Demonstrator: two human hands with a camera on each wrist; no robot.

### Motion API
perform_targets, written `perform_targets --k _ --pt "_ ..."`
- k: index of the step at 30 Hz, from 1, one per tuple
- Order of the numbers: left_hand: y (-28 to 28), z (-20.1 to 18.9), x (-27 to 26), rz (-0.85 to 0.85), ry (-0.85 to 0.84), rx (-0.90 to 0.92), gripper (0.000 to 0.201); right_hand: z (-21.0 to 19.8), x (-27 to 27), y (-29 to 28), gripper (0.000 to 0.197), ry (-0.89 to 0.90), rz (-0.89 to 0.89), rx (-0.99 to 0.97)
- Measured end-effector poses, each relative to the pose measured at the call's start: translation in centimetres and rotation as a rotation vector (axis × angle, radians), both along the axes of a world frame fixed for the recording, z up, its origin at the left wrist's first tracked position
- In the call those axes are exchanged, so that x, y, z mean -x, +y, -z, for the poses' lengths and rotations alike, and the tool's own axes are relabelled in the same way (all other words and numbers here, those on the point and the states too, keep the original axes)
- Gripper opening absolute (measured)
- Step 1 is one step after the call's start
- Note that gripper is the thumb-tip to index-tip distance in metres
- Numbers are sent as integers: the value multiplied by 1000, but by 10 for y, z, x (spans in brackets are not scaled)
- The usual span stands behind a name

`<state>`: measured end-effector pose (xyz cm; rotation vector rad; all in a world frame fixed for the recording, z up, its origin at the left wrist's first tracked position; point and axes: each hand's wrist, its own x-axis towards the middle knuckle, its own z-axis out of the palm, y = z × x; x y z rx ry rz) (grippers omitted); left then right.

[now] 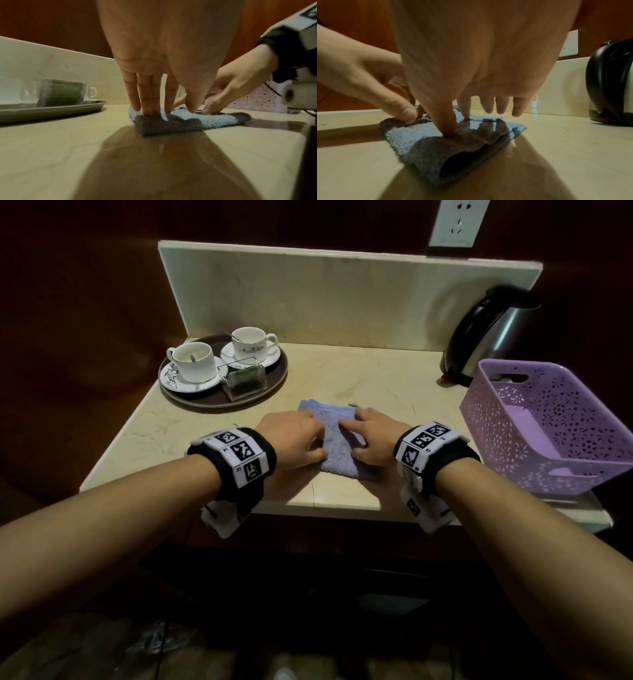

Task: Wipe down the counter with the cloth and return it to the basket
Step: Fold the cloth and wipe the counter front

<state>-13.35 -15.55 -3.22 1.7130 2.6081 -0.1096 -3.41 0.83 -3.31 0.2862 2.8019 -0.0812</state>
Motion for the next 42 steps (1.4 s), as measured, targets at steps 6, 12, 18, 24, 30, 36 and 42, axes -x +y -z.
perform_targets --k 6,12,18,24,30,36,42 --pt "-4 4 2 -30 -40 17 29 -6 -10 -3 64 -108 22 -13" --pt "-9 -8 22 -38 8 97 36 -27 -14 -5 39 -101 -28 -49" --pt "-2 -3 -7 -120 42 5 36 -19 -13 -1 12 22 -58 67" --pt "-2 8 -16 -184 9 48 48 -11 -11 -4 10 -21 -96 -8" --pt "-30 -3 27 -149 15 196 58 -25 5 -14 41 10 -102 42" --pt "-31 1 16 -107 84 47 33 -6 28 -29 75 -149 -212 89" --pt "-30 6 43 11 63 24 34 -13 48 -33 78 -175 -206 -66"
